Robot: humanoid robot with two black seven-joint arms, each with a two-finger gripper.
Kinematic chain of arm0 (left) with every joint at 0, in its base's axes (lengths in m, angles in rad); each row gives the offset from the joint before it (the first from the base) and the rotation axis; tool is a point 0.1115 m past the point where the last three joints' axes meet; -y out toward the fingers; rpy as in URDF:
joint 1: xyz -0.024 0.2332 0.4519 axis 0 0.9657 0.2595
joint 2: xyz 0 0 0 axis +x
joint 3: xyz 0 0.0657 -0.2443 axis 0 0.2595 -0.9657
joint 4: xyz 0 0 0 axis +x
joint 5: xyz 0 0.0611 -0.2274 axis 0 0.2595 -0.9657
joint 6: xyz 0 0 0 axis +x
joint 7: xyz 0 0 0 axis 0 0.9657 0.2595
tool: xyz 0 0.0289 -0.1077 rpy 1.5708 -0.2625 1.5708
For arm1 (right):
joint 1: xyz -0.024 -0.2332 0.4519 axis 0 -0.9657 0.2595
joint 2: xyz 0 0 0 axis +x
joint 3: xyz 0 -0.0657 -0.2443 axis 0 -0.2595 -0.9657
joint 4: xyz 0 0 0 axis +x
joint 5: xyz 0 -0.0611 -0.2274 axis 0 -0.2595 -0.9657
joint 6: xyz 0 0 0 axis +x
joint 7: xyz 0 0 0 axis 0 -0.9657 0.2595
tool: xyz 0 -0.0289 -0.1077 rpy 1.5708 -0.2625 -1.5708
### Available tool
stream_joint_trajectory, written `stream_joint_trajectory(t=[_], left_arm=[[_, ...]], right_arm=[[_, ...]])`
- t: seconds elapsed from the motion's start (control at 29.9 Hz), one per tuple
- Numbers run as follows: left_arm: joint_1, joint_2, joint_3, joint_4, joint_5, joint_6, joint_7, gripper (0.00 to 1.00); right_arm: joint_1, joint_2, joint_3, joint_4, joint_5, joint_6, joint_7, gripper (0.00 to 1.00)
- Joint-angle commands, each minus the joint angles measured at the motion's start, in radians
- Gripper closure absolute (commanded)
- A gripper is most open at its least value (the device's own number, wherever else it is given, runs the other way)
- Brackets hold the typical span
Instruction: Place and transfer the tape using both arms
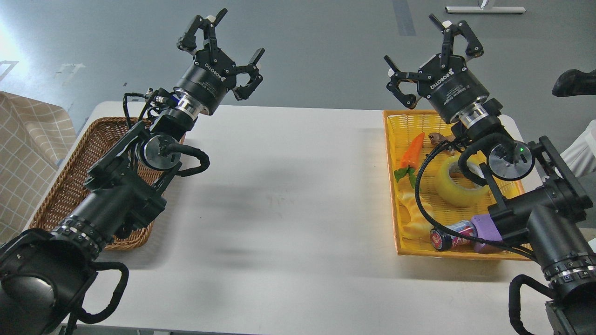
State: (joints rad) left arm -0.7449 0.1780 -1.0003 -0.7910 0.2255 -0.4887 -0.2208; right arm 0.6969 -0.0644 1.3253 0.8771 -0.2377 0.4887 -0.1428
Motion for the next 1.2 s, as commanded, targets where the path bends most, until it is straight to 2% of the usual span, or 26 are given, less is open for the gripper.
stream_joint_trajectory(t=[0.0, 0.47, 0.77, 1.17], left_arm=[[-0.001, 0.000, 0.000, -0.002, 0.001, 0.000, 0.000, 0.02], [-0.001, 0.001, 0.002, -0.002, 0.001, 0.000, 0.000, 0.02], [0.001, 0.000, 0.002, -0.002, 0.001, 0.000, 0.000, 0.02], [-0.001, 0.005, 0.002, -0.002, 0.001, 0.000, 0.000, 0.02]], right_arm=[[0.001, -0.002, 0.000, 0.002, -0.002, 0.000, 0.000, 0.00], [0.003, -0.012, -0.006, 0.002, -0.017, 0.000, 0.000, 0.00], [0.023, -0.072, -0.132, 0.002, -0.022, 0.000, 0.002, 0.00], [0.046, -0.126, -0.250, 0.005, -0.245, 0.000, 0.006, 0.00]])
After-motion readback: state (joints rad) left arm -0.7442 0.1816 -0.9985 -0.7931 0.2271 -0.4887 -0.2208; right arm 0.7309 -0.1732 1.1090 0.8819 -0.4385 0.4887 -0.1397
